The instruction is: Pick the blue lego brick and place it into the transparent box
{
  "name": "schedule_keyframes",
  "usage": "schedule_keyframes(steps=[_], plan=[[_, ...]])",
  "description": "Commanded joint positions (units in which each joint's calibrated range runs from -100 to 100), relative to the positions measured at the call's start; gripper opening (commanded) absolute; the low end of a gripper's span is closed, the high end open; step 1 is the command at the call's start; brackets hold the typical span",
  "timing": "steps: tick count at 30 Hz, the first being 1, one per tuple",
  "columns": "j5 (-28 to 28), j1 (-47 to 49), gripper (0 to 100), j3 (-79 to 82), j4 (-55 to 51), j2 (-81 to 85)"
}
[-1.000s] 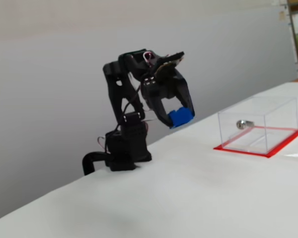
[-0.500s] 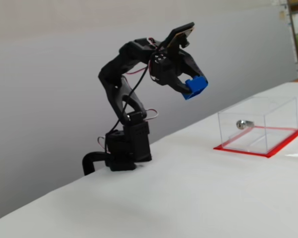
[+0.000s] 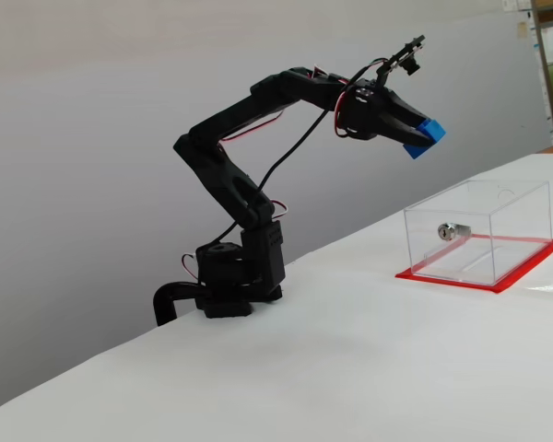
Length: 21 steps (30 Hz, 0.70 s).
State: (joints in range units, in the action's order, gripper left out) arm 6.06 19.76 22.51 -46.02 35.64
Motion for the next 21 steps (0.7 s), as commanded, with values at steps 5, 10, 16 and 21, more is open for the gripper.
schedule_keyframes(steps=[5, 10, 16, 21], plan=[[-0.2, 12.3, 13, -3.2, 1.5, -1.5], [0.1, 19.4, 13, -3.5, 5.4, -4.3], [0.1, 26.6, 13, -6.6, 8.6, -8.4], [0.1, 31.0, 13, -12.7, 8.6, -15.7]])
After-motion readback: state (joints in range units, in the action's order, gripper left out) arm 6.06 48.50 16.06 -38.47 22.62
